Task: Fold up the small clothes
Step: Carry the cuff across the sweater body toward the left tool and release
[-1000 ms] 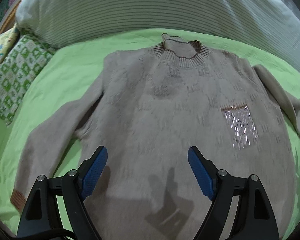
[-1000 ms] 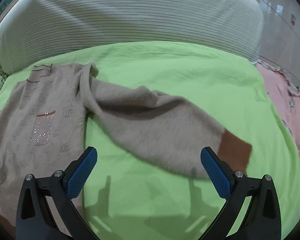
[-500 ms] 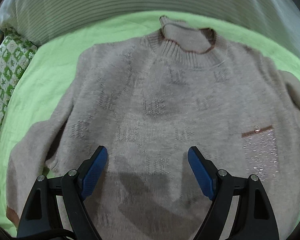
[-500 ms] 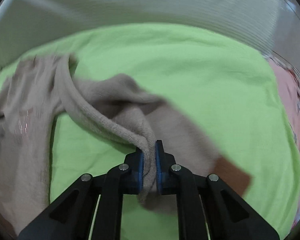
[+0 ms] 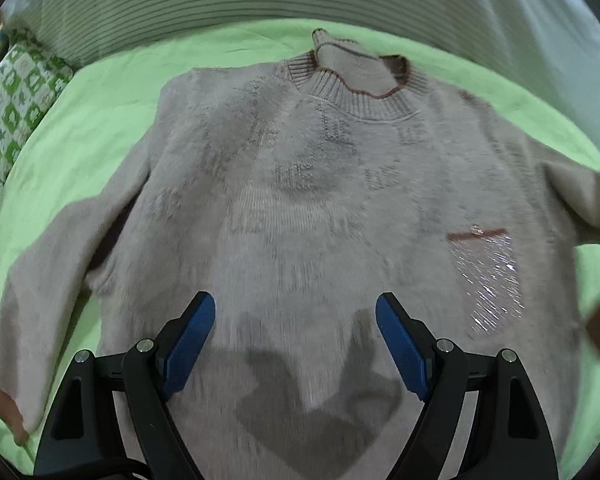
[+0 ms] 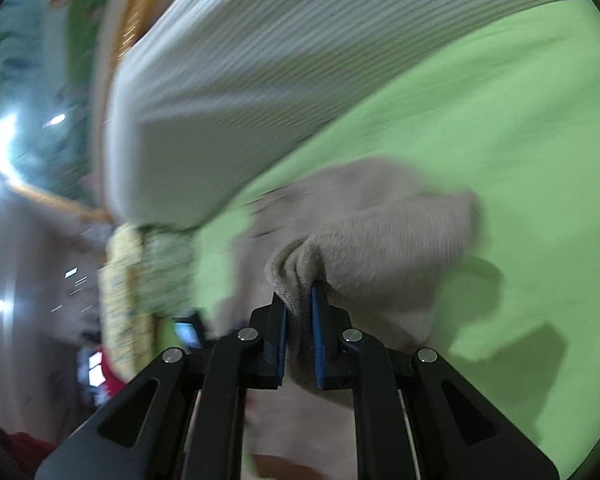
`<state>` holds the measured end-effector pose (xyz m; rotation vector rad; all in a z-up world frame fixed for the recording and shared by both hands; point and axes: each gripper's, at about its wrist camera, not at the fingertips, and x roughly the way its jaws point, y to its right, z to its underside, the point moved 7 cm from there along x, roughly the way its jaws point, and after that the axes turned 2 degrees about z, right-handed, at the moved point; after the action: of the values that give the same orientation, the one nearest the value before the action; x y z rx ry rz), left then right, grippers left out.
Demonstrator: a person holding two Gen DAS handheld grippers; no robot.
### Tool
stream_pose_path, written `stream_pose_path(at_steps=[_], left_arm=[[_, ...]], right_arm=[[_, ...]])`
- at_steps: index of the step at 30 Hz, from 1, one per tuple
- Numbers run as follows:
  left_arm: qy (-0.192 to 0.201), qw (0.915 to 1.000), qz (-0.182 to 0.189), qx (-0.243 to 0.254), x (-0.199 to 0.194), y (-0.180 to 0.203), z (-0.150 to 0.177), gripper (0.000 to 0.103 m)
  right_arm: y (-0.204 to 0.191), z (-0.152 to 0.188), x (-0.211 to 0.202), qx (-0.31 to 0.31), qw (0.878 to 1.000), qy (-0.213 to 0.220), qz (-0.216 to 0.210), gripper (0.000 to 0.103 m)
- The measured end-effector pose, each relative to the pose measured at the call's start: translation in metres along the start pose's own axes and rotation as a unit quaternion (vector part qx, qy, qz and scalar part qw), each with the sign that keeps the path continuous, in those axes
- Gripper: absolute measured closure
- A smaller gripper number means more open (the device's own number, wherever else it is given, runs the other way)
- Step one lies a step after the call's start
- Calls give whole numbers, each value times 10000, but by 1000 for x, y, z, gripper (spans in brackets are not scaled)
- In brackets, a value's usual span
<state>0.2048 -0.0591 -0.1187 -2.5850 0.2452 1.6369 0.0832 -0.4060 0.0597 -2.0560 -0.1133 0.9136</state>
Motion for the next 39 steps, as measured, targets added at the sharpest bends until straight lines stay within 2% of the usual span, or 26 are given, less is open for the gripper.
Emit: stream_pose_path(at_steps=[2, 4, 5, 7, 9, 13, 14, 17, 20, 24, 25, 27, 28, 29, 30, 31, 33, 34, 36, 37, 39], left_arm=[[53, 9999, 59, -70, -10, -3, 4, 20], [105, 9998, 39, -190, -22, -11, 10, 20], [100, 9997, 13, -237, -26, -12, 19, 20], [62, 9991, 8, -429, -33, -24, 25, 20], [-16, 9977, 91, -675, -37, -35, 32, 20], [-239, 9941, 442, -964, -26, -37, 40, 20], [-345, 9917, 602, -1082, -21, -34, 41, 20], [-700, 9762, 1302, -1588, 1, -16, 37, 20], [-787, 9668, 1283, -2065, 26, -14, 28, 20], [-540, 9510, 1221, -2789, 41, -27, 7, 19], [-483, 9493, 1169, -2879, 43, -29, 3, 19], [-321, 9519, 1008, -2875, 46, -29, -4, 27], [-242, 9569, 865, -2760, 46, -28, -6, 45], [-193, 9625, 734, -2603, 44, -27, -10, 70], [-147, 9667, 703, -2455, 43, -27, -12, 82], [-121, 9674, 844, -2385, 42, -26, -14, 91], [6, 9677, 1030, -2301, 37, -29, -23, 94], [112, 9702, 1027, -2192, 32, -30, -28, 95], [303, 9757, 966, -1945, 22, -31, -37, 95], [394, 9780, 973, -1800, 14, -32, -41, 96], [568, 9826, 929, -1507, 2, -34, -52, 96]], right_arm=[[-41, 2, 42, -179, 9988, -185, -413, 91], [-75, -1, 81, -314, 9970, -211, -671, 84], [-83, -2, 97, -367, 9968, -280, -659, 65], [-92, -3, 131, -517, 9971, -488, -274, 43], [-88, -2, 143, -682, 9969, -397, 36, 42], [-58, 1, 139, -516, 9976, -380, 271, 42], [-49, 1, 136, -466, 9975, -329, 425, 42], [-3, -2, 114, -190, 9957, -108, 904, 42], [35, -10, 101, 132, 9931, 80, 1165, 42], [71, -19, 92, 151, 9870, 248, 1579, 42], [78, -23, 92, 108, 9855, 278, 1668, 42], [88, -30, 98, 9, 9829, 282, 1817, 42], [91, -34, 104, -74, 9816, 267, 1888, 42], [94, -36, 110, -167, 9802, 251, 1956, 42], [97, -41, 120, -312, 9776, 216, 2071, 42], [97, -42, 126, -398, 9757, 180, 2149, 42], [98, -44, 143, -638, 9711, 135, 2297, 42], [96, -46, 148, -820, 9674, 175, 2389, 42], [92, -49, 155, -1134, 9608, 171, 2524, 64], [91, -51, 156, -1196, 9604, 107, 2514, 88], [89, -55, 149, -1134, 9645, 143, 2380, 92]])
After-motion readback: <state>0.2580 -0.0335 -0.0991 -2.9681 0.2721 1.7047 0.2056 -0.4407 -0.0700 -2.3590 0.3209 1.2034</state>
